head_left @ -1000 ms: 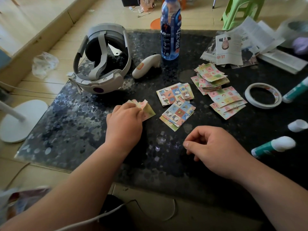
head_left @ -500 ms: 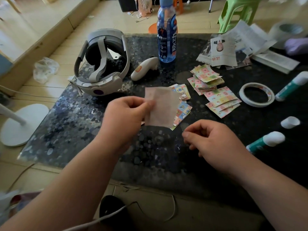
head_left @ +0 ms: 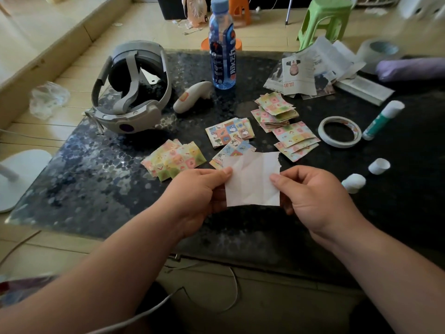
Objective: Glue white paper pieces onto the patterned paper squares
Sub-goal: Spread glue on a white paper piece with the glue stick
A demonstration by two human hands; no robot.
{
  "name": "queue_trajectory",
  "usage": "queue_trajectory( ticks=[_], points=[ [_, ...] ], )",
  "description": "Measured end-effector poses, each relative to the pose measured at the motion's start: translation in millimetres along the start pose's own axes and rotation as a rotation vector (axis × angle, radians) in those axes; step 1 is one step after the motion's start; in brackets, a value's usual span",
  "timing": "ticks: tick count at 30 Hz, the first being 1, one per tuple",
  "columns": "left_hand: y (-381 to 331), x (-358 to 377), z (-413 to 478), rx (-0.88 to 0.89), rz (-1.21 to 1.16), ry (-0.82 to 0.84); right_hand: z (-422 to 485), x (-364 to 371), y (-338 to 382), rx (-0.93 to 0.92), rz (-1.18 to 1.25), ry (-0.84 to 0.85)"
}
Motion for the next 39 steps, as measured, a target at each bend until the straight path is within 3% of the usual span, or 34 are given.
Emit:
queue_trajectory(
  ticks=[11,14,16,18,21,23,27,34,39],
  points=[
    [-2.6,-39.2,8.5,0.020,0.597,-0.257,-17.9,-20.4,-7.4,-0.017,-0.190,-0.032],
    [-13.1,-43.8,6.7,0.109,1.043,-0.318,-24.1,-23.9,-5.2,-0.015,-0.203,-0.015],
    [-25.7,-37.4,-1.9,0.235,1.173,-0.381,-26.3,-24.5,-4.9,-0.006,-0.199,0.012],
    [-28.8,-23.6,-9.8,0.314,0.967,-0.306,-26.6,-24.8,-5.8,0.006,-0.174,0.041],
    [-13.9,8.8,-16.6,0.169,0.460,0.009,-26.0,-24.0,-10.2,0.038,-0.094,0.083],
    [-4.4,21.8,-16.2,0.129,0.378,0.080,-26.5,-21.7,-13.4,0.075,-0.020,0.128],
    [8.0,30.8,-10.0,0.103,0.365,0.069,-31.9,-18.7,-18.6,0.156,-0.017,0.209],
    [8.7,25.8,-7.8,0.204,0.675,-0.077,-36.6,-43.5,-13.1,0.309,-0.577,0.223],
    [10.8,21.0,-0.9,0.202,0.763,-0.196,-32.4,-73.7,-12.2,0.337,-0.767,0.147]
  ],
)
Point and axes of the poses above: each hand's wrist, its own z-axis towards the middle knuckle, its own x-axis out of the palm, y = z × x, the point moved 7 cm from there along z, towards the middle knuckle, and after that the axes turned 13 degrees about z, right-handed, at the moved point
